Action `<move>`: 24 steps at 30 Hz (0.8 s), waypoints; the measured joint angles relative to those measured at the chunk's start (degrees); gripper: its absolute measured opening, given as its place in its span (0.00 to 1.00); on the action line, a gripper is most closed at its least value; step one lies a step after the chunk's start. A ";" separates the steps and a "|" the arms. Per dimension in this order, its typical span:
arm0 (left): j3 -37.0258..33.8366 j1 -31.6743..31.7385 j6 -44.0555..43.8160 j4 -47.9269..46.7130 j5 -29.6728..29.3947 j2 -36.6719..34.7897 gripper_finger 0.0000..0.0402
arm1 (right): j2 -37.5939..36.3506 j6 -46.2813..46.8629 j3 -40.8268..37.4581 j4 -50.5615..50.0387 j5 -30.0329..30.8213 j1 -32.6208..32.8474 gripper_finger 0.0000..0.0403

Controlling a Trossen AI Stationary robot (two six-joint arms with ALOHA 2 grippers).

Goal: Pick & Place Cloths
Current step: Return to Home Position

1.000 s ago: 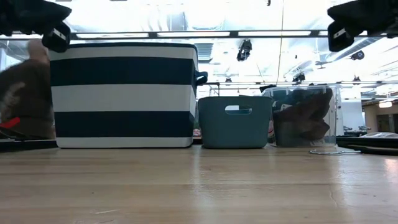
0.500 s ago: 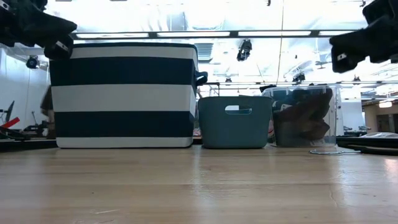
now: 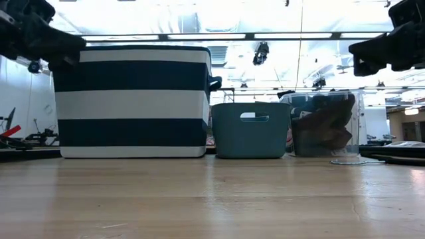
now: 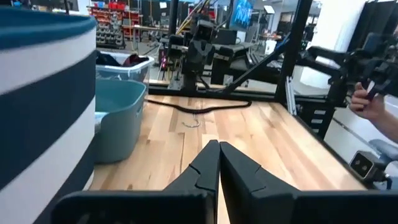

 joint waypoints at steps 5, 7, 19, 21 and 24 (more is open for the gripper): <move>-1.88 0.00 0.01 -0.10 0.01 0.04 0.04 | 0.20 2.11 0.02 0.66 0.01 0.00 0.02; -2.74 0.00 0.02 -0.10 0.02 0.04 0.04 | 0.18 2.34 0.02 0.61 0.00 0.00 0.02; -4.86 0.00 0.09 0.05 0.17 0.84 0.05 | 0.27 1.47 0.02 -0.02 0.03 0.00 0.02; -4.88 0.00 0.07 0.04 0.17 0.87 0.05 | 0.24 1.54 0.02 -0.02 0.03 0.00 0.02; -4.88 0.00 0.09 0.03 0.17 1.03 0.05 | 0.24 1.71 0.02 -0.02 0.04 0.00 0.02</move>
